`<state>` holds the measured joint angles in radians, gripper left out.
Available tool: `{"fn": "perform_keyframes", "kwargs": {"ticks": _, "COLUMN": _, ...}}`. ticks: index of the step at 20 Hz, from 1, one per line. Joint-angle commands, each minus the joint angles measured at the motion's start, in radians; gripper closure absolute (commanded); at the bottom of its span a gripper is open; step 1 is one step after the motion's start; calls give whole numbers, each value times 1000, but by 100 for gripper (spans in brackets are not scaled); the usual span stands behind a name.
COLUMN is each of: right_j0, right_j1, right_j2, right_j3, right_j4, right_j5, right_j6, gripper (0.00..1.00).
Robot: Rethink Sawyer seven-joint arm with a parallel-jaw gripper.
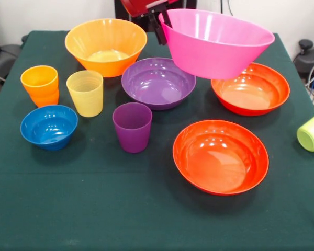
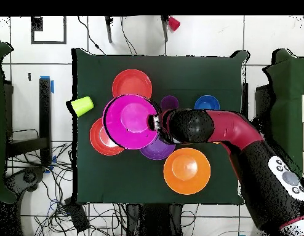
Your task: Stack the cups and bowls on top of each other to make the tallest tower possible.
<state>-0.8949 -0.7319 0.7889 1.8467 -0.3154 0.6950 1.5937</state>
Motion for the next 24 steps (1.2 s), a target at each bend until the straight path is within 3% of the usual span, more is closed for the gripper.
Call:
{"fn": "perform_keyframes", "kwargs": {"ticks": 1, "right_j0": 2, "right_j1": -21, "right_j2": -75, "right_j3": 84, "right_j4": -41, "right_j5": -73, "right_j6": 82, "gripper": 100}}
{"fn": "perform_keyframes", "kwargs": {"ticks": 6, "right_j0": 33, "right_j1": -17, "right_j2": -86, "right_j3": 71, "right_j4": -47, "right_j5": -86, "right_j6": 90, "gripper": 100}}
{"fn": "perform_keyframes", "kwargs": {"ticks": 9, "right_j0": 59, "right_j1": -11, "right_j2": -77, "right_j3": 27, "right_j4": -14, "right_j5": -43, "right_j6": 87, "gripper": 100}}
{"fn": "perform_keyframes", "kwargs": {"ticks": 16, "right_j0": 98, "right_j1": -90, "right_j2": -65, "right_j3": 11, "right_j4": 62, "right_j5": 60, "right_j6": 103, "gripper": 100}}
{"fn": "perform_keyframes", "kwargs": {"ticks": 19, "right_j0": 156, "right_j1": -131, "right_j2": -83, "right_j3": -51, "right_j4": 92, "right_j5": 135, "right_j6": 133, "gripper": 100}}
{"fn": "perform_keyframes", "kwargs": {"ticks": 24, "right_j0": 232, "right_j1": -137, "right_j2": -120, "right_j3": -172, "right_j4": 101, "right_j5": 239, "right_j6": 132, "gripper": 100}}
